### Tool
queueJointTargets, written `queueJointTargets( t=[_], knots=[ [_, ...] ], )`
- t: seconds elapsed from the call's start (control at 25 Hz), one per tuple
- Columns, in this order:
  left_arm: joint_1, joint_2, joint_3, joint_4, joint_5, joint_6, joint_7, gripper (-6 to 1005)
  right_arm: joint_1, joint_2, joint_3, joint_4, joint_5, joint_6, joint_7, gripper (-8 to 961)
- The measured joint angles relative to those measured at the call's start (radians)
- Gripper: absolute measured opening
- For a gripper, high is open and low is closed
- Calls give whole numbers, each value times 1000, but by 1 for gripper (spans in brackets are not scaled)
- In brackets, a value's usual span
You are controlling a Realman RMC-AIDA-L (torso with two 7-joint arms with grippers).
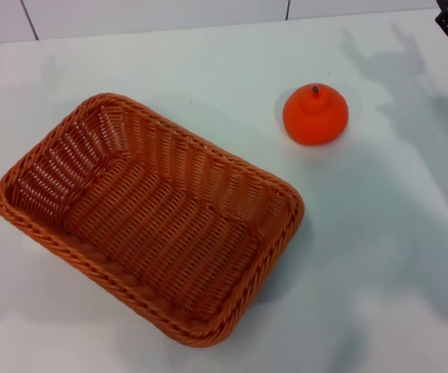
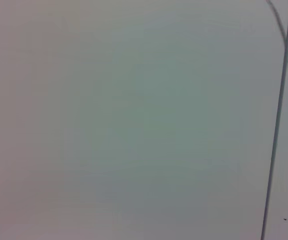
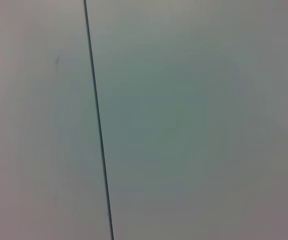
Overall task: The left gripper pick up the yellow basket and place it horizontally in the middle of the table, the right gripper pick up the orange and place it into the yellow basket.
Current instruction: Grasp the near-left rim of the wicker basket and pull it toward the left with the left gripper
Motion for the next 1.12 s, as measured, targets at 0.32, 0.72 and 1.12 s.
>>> queueJointTargets(
  t=[0.32,0.72,1.12],
  knots=[
    [0,0,2,0,0,0,-1,915,1,0,0,0,0,0,0,945],
    [37,68,130,142,114,52,-483,912,8,0,-7,0,0,12,0,945],
    [-148,326,157,213,673,507,-1246,909,13,0,-8,0,-4,16,1,945]
  ],
)
